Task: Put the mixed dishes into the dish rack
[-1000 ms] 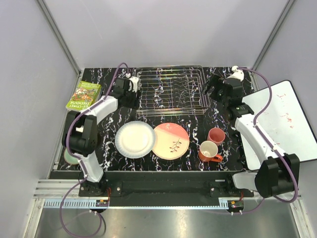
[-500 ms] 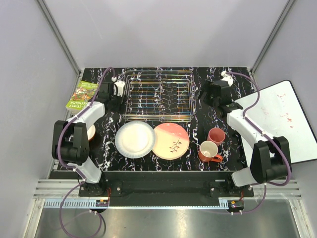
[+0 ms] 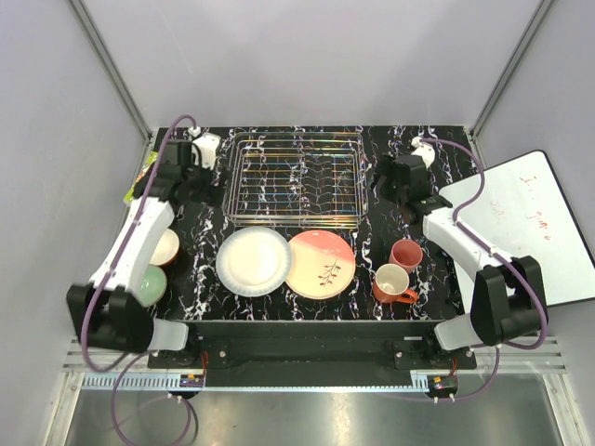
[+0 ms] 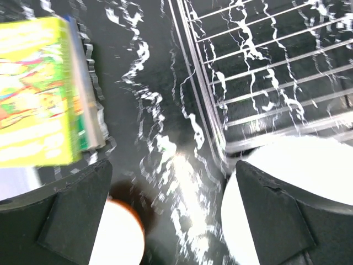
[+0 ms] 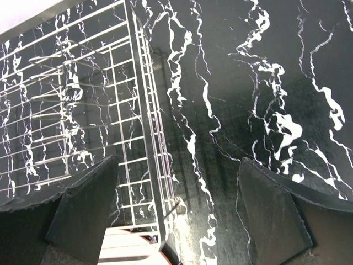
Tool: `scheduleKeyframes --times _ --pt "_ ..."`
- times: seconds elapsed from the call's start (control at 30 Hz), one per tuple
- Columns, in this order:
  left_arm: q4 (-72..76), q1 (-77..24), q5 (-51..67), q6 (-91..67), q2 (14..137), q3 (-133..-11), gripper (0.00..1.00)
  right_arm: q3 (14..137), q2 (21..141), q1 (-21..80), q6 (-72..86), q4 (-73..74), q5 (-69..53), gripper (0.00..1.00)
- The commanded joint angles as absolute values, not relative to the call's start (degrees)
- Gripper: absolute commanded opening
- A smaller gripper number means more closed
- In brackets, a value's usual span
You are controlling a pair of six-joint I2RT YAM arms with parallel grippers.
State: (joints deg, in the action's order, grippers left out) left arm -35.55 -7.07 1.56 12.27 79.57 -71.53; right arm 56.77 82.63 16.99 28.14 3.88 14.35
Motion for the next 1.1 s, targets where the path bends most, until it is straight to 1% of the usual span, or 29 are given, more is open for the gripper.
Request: scheduleKeyframes --times 0.0,0.13,0.27,0.43,0.73,0.93,1.07 --pt "-45.9 -5.7 -2.9 18.1 68.3 -68.8 0.99 54.8 78.1 17.5 29.3 2.3 17.1 0.97" --pt "-46.4 -4.5 -8.5 21.6 60.6 -57.6 0.99 53.2 76.5 17.6 29.8 1.6 17.0 0.97" --pt "-44.9 -4.4 -12.4 21.1 56.4 -50.8 0.95 53.0 75.4 17.7 30.0 0.8 16.4 0.97" --pt "-40.6 -4.4 -14.2 18.6 58.8 -45.8 0.91 52.8 74.7 18.1 29.8 0.4 16.1 0.97" --pt "-30.3 -4.4 -18.8 19.4 63.0 -39.0 0.88 51.5 72.5 18.2 29.7 0.5 17.4 0.97" --pt "-23.4 -4.4 -22.8 19.2 68.4 -36.4 0.86 51.5 72.1 18.1 29.4 0.4 17.5 0.97" --pt "-20.1 -4.4 -24.1 19.8 71.2 -35.6 0.84 51.5 71.8 18.1 29.3 0.4 17.4 0.97"
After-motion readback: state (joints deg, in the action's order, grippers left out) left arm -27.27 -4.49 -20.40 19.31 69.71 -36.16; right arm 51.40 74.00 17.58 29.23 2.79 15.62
